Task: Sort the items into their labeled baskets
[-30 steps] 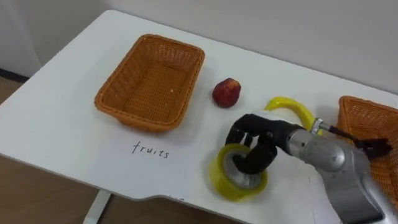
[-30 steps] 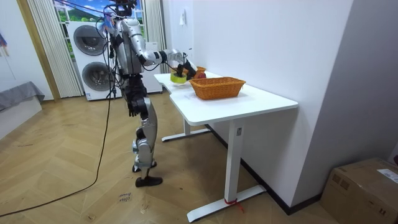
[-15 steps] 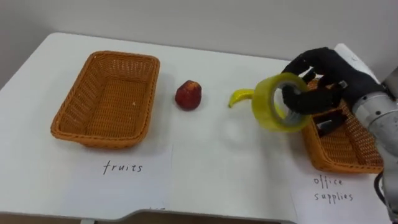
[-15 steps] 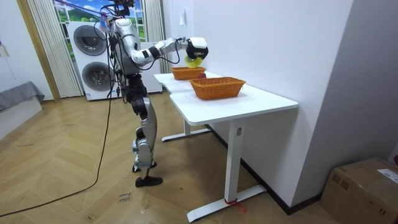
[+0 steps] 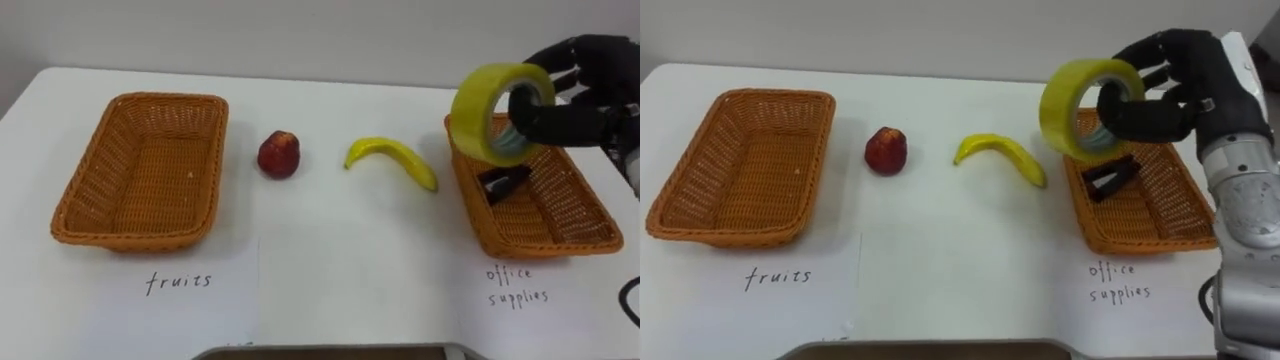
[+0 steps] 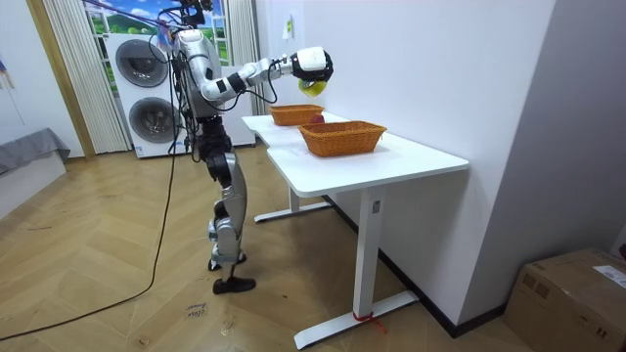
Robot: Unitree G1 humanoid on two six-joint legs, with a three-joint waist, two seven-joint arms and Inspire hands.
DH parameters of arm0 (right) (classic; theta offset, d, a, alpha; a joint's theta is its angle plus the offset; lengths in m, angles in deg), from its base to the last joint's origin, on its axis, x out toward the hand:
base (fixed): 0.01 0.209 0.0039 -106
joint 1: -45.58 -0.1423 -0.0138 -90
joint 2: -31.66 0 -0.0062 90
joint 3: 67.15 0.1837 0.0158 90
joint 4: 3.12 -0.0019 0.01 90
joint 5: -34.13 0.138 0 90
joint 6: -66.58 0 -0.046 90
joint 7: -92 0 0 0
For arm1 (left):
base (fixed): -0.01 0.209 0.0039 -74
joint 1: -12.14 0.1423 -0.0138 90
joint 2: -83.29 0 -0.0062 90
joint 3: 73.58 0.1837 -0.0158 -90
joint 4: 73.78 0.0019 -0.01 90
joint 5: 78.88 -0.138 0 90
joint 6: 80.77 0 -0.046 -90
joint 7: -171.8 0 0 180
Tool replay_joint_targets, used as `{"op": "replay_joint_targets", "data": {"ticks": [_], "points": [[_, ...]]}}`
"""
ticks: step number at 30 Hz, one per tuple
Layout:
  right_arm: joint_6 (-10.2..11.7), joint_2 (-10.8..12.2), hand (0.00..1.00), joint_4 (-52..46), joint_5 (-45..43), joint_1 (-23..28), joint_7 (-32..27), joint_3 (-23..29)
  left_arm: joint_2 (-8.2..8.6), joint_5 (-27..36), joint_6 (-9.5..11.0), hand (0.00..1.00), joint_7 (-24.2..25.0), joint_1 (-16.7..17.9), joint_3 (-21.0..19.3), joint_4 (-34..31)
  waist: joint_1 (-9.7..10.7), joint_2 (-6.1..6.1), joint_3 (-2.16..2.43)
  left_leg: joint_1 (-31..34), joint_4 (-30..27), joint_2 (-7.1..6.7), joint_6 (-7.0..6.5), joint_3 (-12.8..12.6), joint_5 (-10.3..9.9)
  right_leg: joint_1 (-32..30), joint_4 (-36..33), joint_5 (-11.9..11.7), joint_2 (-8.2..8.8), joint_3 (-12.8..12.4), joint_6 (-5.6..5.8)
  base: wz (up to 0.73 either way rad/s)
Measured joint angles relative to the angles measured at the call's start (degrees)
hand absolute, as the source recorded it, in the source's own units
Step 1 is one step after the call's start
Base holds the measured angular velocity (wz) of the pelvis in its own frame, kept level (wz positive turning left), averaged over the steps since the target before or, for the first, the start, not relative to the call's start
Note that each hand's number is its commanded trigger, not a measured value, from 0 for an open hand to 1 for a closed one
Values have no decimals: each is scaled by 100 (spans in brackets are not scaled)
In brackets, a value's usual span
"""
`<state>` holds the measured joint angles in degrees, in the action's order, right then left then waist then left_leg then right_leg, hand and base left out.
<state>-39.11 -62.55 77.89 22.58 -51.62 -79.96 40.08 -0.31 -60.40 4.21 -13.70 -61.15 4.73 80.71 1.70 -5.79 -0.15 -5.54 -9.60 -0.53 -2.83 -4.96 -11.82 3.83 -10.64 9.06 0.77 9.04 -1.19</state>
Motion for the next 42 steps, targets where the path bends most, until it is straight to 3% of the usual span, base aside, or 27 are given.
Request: {"op": "replay_joint_targets", "data": {"ticks": [7, 21, 33, 37, 42], "points": [[1, -5, 100, 220, -2, 0, -562, 44, -13, -63, -1, 0, -4, 108, -46, -42, 136, 3, 17, 6, 6, 4, -5, -3, -17, -8, -5, 6, -9, -27, 11, 0], [104, -71, 100, 759, 443, 0, -1167, 50, -32, -66, 2, 0, -11, 128, -179, -53, 128, 77, 77, 6, -3, 9, -3, 0, -18, 8, -23, 1, -7, -25, 9, 0], [145, -223, 100, 1260, 500, 290, -1221, 47, -57, -542, -14, 0, -6, 188, -230, -56, 48, 8, 55, 108, -42, 3, -4, -5, -16, -93, -18, 2, -1, -21, 12, 0], [153, -243, 100, 1719, 671, 269, -1437, -55, -176, -543, -96, 0, -7, 83, -223, -211, -159, -94, 52, 334, -125, 22, -1, -55, -17, -323, -77, -5, -15, -76, -1, -4], [246, -292, 100, 2206, 723, -28, -1635, -405, -250, -526, -92, 0, 35, -230, -156, -287, -294, -38, 15, 742, -232, 48, -5, -76, -14, -679, -119, -107, -22, -76, -18, -2]]}}
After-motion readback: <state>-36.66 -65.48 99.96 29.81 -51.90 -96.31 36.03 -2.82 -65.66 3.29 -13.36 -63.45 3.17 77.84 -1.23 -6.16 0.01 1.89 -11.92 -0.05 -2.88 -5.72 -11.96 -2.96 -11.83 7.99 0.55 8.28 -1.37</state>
